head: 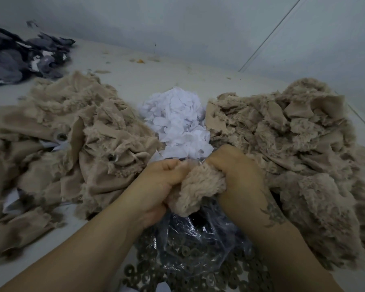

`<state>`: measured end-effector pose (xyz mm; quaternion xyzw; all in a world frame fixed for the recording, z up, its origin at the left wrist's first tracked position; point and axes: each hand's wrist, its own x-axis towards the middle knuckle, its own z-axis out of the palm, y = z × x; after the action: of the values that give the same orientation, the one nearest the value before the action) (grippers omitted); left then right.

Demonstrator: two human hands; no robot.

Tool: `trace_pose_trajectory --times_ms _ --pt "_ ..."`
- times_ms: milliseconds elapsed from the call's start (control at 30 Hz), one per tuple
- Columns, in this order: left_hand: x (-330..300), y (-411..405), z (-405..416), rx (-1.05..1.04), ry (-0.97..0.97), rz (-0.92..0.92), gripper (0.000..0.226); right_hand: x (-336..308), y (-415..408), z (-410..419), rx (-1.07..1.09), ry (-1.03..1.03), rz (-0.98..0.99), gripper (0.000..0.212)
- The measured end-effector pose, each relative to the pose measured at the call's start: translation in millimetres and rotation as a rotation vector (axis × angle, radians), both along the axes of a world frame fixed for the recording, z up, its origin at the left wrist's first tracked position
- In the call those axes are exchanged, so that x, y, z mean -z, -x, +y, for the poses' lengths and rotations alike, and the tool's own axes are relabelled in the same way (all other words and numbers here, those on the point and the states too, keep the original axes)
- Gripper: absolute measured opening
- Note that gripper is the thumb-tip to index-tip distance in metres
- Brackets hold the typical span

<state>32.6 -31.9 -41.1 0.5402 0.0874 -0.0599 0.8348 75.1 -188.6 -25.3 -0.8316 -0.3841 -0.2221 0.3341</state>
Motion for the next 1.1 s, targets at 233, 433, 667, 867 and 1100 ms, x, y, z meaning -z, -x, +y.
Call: trace_pose_trajectory --times_ms 233,433,667,867,1100 --pt "4 3 11 -0.206 0.111 -0.15 0.025 4 -8 -14 0.397 -0.027 0.073 0.019" --pt "3 11 13 -0.133 -0.01 -0.194 0.035 3 -9 -10 0.398 0.101 0.474 0.017" --pt "3 18 8 0.102 -0.099 -0.182 0.057 -12 11 2 -0.167 -0.767 1.137 0.025" --pt "-2 19 6 -0.089 -0.138 -0.242 0.052 -9 8 2 -0.082 -0.699 1.282 0.04" --pt "-4 19 13 -0.287 0.079 -0.322 0.034 6 2 -2 0.076 -0.54 1.062 0.035"
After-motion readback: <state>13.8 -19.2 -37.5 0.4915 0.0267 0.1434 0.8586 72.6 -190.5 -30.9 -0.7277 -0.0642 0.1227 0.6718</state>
